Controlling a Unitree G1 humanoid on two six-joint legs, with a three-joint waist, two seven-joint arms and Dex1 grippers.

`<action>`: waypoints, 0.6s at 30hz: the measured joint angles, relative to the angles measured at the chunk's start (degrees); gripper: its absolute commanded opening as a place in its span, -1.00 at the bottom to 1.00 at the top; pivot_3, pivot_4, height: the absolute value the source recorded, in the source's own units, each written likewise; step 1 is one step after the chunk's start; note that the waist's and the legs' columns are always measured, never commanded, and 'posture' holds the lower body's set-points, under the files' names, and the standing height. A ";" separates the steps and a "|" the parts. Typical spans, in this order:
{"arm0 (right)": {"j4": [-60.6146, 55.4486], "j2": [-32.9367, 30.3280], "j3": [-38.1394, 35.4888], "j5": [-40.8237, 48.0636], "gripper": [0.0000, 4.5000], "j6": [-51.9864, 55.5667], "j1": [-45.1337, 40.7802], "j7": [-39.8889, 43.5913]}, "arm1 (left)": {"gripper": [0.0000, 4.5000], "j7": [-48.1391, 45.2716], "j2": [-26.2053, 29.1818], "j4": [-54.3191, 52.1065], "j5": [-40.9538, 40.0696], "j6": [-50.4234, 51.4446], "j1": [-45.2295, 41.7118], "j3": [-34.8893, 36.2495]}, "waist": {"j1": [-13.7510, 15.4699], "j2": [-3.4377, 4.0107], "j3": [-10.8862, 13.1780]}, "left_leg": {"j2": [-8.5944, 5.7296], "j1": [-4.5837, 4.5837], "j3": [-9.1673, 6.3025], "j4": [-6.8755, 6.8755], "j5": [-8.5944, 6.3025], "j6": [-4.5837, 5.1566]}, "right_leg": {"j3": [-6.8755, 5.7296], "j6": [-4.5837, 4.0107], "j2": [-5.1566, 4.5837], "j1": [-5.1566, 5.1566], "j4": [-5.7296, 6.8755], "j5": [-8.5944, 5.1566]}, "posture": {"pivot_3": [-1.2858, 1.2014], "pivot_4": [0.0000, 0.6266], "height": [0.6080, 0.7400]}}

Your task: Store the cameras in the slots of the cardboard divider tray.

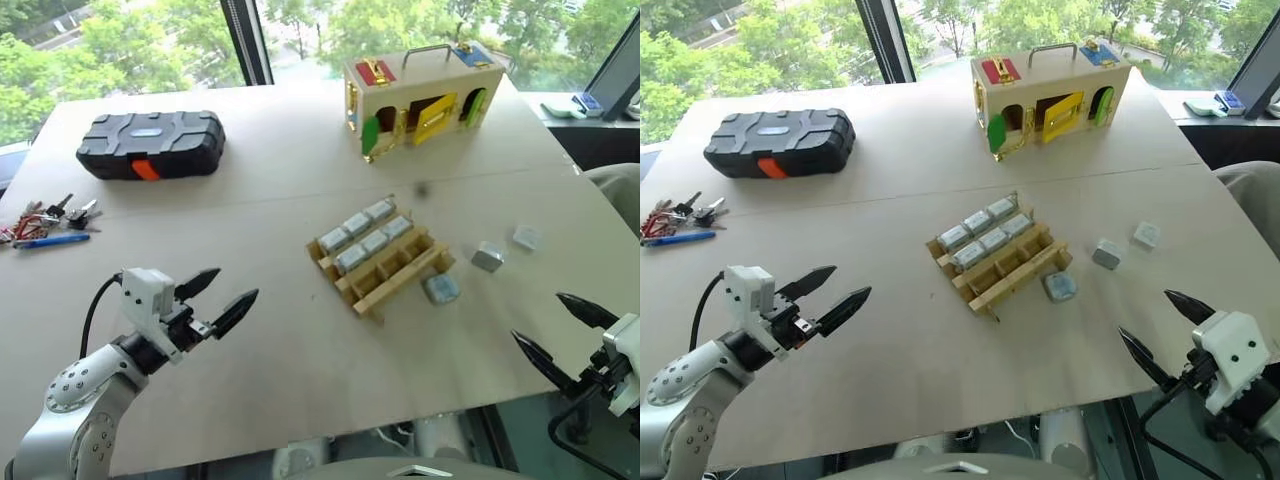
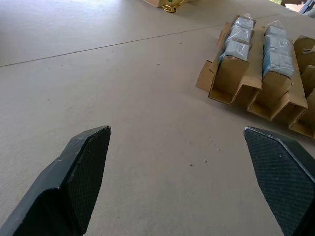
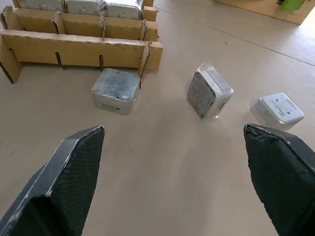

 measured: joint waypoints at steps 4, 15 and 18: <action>0.16 -1.25 0.03 0.03 1.00 1.67 -1.85 -1.82 | 0.99 -0.31 -0.01 0.44 -1.29 0.29 -3.36 -0.14 | 0.72 -0.03 0.01 | 0.02 0.05 0.01 0.18 -0.11 -0.16 | 0.01 0.18 -0.02 0.09 0.05 -0.11 | 0.03 -0.52 1.00; 2.42 -11.18 -0.03 -0.39 1.00 14.11 -11.30 -5.27 | 0.99 -12.20 2.92 4.57 -4.20 -1.63 -7.56 -0.53 | 0.87 -0.08 -0.01 | -0.05 0.65 -0.08 0.28 -0.12 -0.16 | 0.03 -0.09 -0.15 0.44 0.16 0.06 | 0.03 -0.52 1.00; 7.59 -15.47 1.25 -1.74 1.00 15.04 -16.23 -4.97 | 0.99 -19.17 6.27 4.58 -6.50 -1.59 -8.12 -0.99 | 0.86 -0.07 -0.01 | -0.07 0.63 -0.05 0.27 -0.11 -0.15 | 0.09 -0.09 -0.08 0.44 0.15 0.06 | 0.03 -0.52 1.00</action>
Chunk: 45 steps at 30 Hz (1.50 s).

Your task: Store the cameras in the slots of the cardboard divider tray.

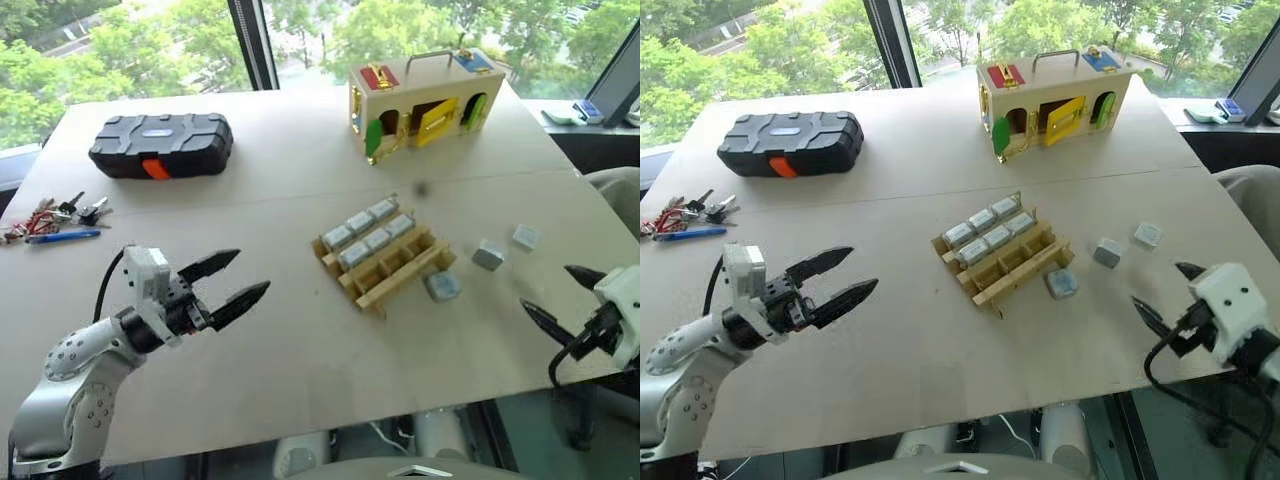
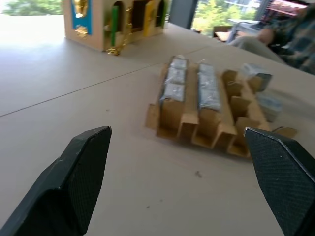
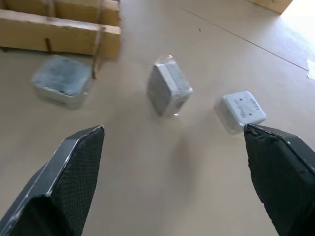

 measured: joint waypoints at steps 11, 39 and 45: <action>15.13 -7.98 8.39 3.12 1.00 4.71 -17.82 9.04 | 0.99 -11.18 3.07 -0.23 -1.88 -1.13 -1.79 -1.98 | -0.03 0.00 0.03 | -0.03 0.04 0.11 0.01 0.16 0.28 | 0.20 0.00 0.22 -0.02 0.03 0.01 | 0.03 -0.52 1.00; 37.65 -5.49 28.99 -5.37 -0.67 -0.36 -39.62 15.04 | 1.00 -14.65 2.89 -0.63 -1.59 -5.77 4.44 -1.21 | -0.01 -0.02 0.04 | 0.07 0.06 0.21 0.69 0.03 0.10 | 0.33 -0.01 0.15 -0.12 0.80 0.01 | 0.03 -0.52 1.00; 36.14 -6.47 29.21 -5.91 -0.67 -2.29 -40.16 17.66 | 1.00 -14.34 2.70 -0.64 -1.55 -5.86 4.49 -1.22 | -0.03 0.04 0.08 | 0.07 0.03 0.23 0.68 0.09 0.20 | 0.36 -0.01 0.14 -0.17 0.81 0.01 | 0.03 -0.52 1.00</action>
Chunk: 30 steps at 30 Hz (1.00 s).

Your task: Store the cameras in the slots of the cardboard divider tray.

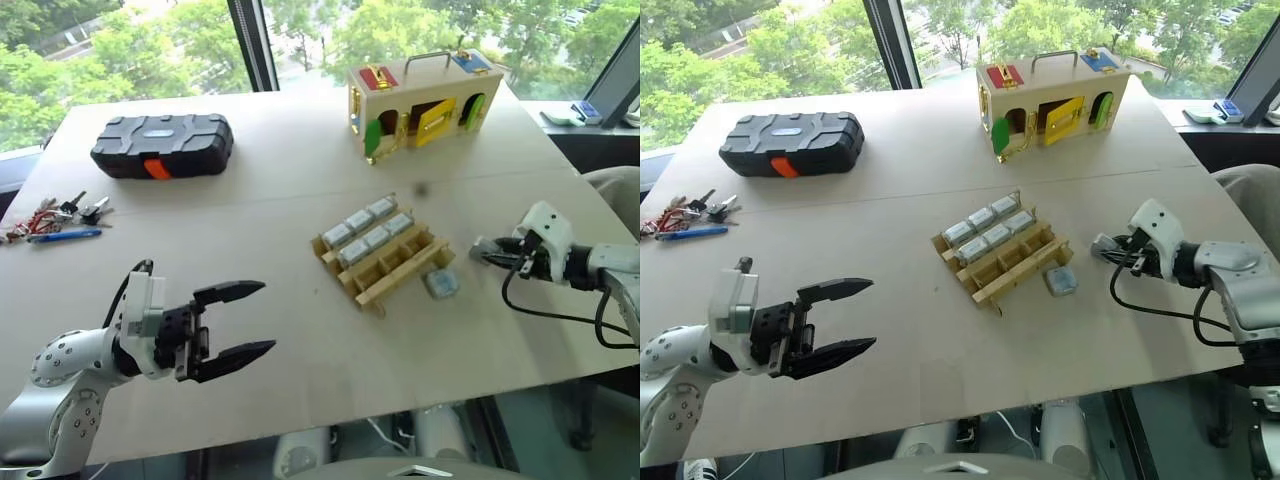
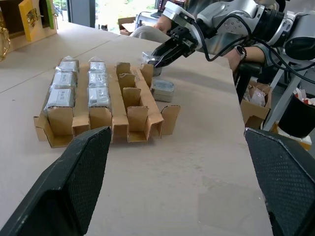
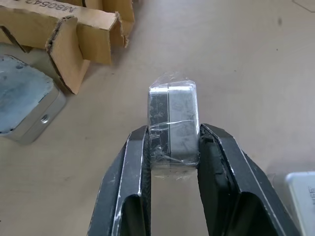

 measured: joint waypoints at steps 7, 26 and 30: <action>-15.81 -3.92 1.36 4.52 -0.67 0.45 -9.84 9.30 | 1.00 1.27 -1.43 0.14 1.37 -1.03 -0.41 -0.59 | -0.16 0.11 0.07 | 0.06 -0.02 0.02 -0.02 -0.08 -0.14 | 0.01 0.00 0.11 -0.16 0.02 0.00 | 0.03 -0.52 1.00; -4.69 11.75 23.67 -8.27 -0.67 -24.09 -24.36 22.55 | 1.00 4.52 -4.13 -1.28 2.96 -4.08 7.85 0.61 | -0.01 0.04 0.11 | 0.07 -0.07 0.12 0.00 -0.09 -0.08 | 0.04 -0.02 -0.04 -0.20 0.03 0.02 | 0.03 -0.52 1.00; -2.48 12.62 24.55 -9.76 -0.67 -27.91 -24.37 23.85 | 1.00 5.49 -5.36 -3.71 2.95 -4.56 10.66 0.75 | -0.10 0.05 0.11 | 0.07 -0.07 0.13 -0.01 -0.06 -0.03 | 0.04 -0.03 -0.02 -0.21 0.03 0.02 | 0.03 -0.52 1.00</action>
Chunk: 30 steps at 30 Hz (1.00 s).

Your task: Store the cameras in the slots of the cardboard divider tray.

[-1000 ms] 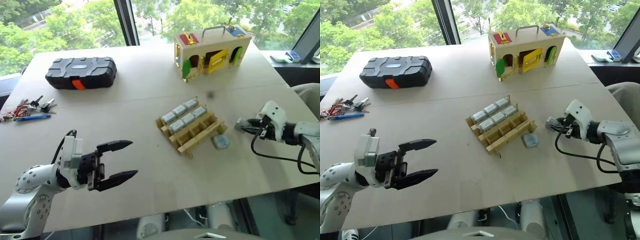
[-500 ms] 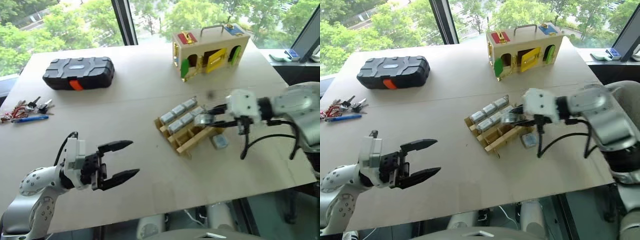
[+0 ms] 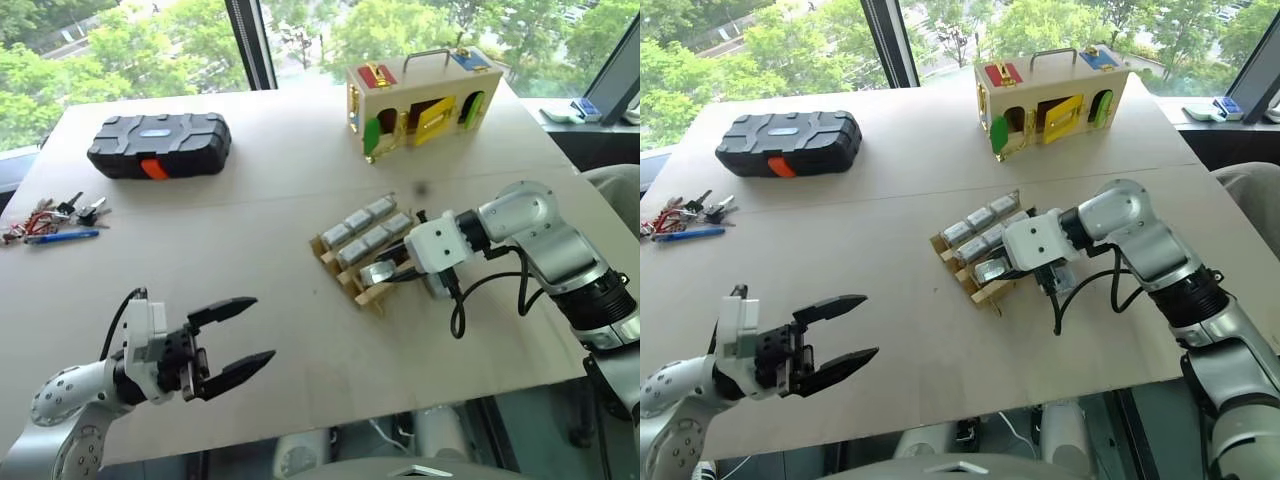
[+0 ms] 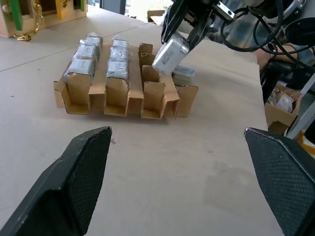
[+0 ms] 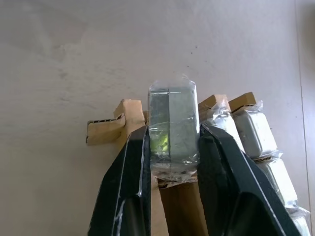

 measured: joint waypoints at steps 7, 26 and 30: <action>6.99 2.64 1.55 -3.22 -0.67 -7.13 -1.95 1.25 | 1.00 0.81 -0.31 -0.85 -0.22 -0.29 0.88 0.65 | -0.03 0.00 0.00 | 0.01 0.04 0.01 0.01 -0.02 -0.04 | -0.01 -0.02 0.03 0.01 0.03 0.01 | 0.03 -0.52 1.00; 19.35 6.86 2.37 -2.82 -0.67 -12.28 -6.72 6.74 | 1.00 1.33 0.07 -2.83 -1.54 -0.34 1.69 1.91 | -0.01 0.01 0.01 | 0.02 0.03 0.03 -0.01 -0.01 -0.03 | 0.00 -0.04 0.02 0.00 0.02 0.02 | 0.03 -0.52 1.00; 20.88 6.99 4.15 -2.03 -0.67 -13.63 -8.20 7.17 | 1.00 1.85 0.06 -3.12 -1.60 -0.34 2.22 1.99 | -0.05 0.01 0.01 | 0.02 0.03 0.02 -0.01 -0.01 -0.03 | -0.01 -0.05 0.02 0.00 0.02 0.03 | 0.03 -0.52 1.00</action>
